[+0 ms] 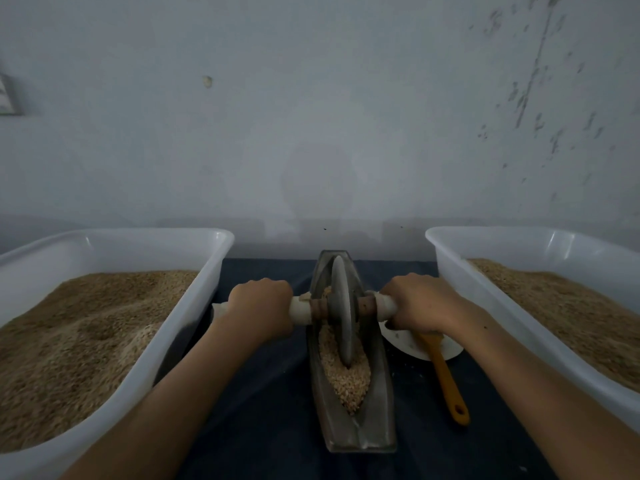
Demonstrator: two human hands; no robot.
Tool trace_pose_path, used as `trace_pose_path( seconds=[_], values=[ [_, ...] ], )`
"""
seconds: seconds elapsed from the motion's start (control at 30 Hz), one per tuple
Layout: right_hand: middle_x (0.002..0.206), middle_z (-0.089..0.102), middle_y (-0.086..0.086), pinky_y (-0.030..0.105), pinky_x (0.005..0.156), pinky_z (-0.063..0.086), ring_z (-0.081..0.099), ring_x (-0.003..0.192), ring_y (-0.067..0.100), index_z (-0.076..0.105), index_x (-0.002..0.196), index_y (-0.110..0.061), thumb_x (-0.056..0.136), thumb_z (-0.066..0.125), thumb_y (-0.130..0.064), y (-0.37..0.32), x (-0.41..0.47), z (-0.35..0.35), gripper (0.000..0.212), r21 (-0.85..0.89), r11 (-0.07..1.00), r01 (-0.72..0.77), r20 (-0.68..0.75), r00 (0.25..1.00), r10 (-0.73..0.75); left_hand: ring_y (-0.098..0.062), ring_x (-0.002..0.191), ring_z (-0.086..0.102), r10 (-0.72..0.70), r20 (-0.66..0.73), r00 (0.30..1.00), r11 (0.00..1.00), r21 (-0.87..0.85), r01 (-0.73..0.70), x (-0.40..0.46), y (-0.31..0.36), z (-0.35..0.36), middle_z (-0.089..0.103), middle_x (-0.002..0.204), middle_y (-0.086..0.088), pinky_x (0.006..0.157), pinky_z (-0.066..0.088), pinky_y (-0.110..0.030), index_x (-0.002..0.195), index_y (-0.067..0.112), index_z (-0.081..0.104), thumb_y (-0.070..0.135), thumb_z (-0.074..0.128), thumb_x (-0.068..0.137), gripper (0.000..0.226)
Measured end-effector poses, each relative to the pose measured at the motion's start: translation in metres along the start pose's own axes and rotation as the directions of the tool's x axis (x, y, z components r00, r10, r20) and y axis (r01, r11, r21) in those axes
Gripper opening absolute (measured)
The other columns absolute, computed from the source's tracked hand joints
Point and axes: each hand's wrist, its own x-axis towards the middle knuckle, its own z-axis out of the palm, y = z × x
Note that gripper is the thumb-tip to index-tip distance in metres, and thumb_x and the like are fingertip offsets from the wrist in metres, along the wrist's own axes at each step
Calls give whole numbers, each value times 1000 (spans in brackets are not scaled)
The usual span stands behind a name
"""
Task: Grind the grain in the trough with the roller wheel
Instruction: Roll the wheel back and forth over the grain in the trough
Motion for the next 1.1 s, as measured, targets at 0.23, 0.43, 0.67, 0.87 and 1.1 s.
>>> trace_pose_path(
  seconds=[0.23, 0.43, 0.67, 0.87, 1.1],
  values=[
    [91, 63, -2, 31, 67, 41, 60, 84, 20, 58, 91, -26, 91, 53, -28, -5, 4, 9, 5, -58, 998, -16, -295, 955, -1, -17, 86, 60, -17, -75, 997, 998, -66, 12, 1, -2, 6, 62, 95, 3, 74, 46, -30, 90, 24, 53, 29, 60, 84, 10],
    [97, 65, 0, 28, 67, 42, 60, 86, 17, 63, 103, -22, 86, 64, -30, -3, -5, -3, 18, -43, 999, 16, -20, 1000, -17, -17, 85, 59, 5, 41, 999, 1000, -14, -5, -1, -1, -2, 58, 89, 3, 75, 48, -29, 103, 19, 59, 30, 65, 81, 26],
    [100, 65, 0, 31, 77, 51, 62, 91, 17, 62, 113, -22, 84, 69, -30, -1, -7, -10, 30, 47, 999, -11, 174, 985, 3, -18, 90, 61, 13, 48, 999, 999, 41, -15, -4, 2, -6, 61, 96, 1, 79, 50, -30, 106, 17, 57, 31, 65, 81, 29],
    [88, 63, -2, 30, 65, 41, 60, 82, 20, 57, 83, -25, 91, 54, -28, -1, 0, 7, 9, 4, 1000, -15, -158, 987, 16, -18, 91, 59, -14, -155, 988, 1000, 18, 17, -5, 6, 0, 61, 99, 1, 72, 40, -28, 100, 21, 53, 28, 55, 89, 13],
    [92, 65, -2, 29, 66, 42, 60, 82, 17, 59, 89, -27, 86, 63, -30, 2, -1, 3, 6, 26, 1000, 2, -32, 999, -1, -17, 91, 60, 6, -133, 991, 998, 68, 3, -5, 6, -2, 62, 100, 1, 71, 40, -27, 103, 19, 57, 28, 56, 88, 18]
  ],
)
